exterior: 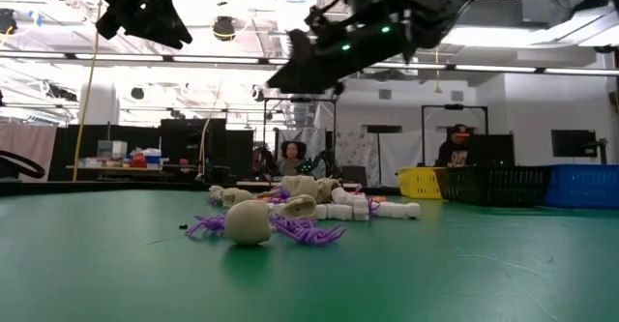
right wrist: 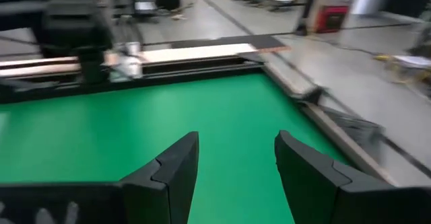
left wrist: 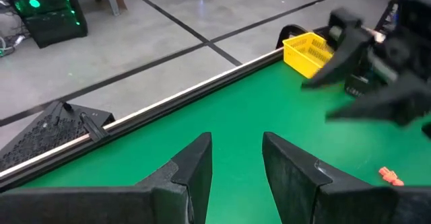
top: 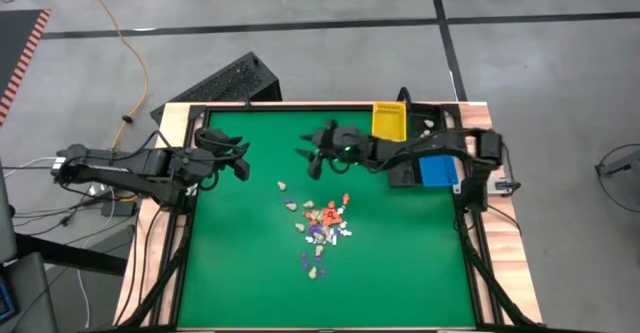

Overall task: Sort Halloween decoration
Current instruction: Put the gray skull toy into the top black basket

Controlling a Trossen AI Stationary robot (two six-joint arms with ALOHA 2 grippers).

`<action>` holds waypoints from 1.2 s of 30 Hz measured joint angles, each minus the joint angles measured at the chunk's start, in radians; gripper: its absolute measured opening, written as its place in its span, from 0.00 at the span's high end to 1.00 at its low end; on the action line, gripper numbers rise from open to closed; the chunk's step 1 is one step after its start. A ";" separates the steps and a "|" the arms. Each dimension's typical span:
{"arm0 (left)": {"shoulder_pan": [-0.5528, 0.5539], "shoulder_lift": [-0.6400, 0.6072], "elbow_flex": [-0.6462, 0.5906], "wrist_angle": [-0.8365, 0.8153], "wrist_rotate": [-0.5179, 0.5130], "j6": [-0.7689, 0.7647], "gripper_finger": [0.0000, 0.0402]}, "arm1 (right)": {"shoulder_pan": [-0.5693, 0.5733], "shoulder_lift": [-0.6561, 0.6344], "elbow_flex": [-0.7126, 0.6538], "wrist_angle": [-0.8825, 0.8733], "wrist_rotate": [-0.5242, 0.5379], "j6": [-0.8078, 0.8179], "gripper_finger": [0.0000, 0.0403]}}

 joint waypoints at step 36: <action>0.000 0.000 0.000 -0.003 0.002 -0.002 0.70 | 0.056 0.480 0.206 0.223 -0.176 0.061 0.47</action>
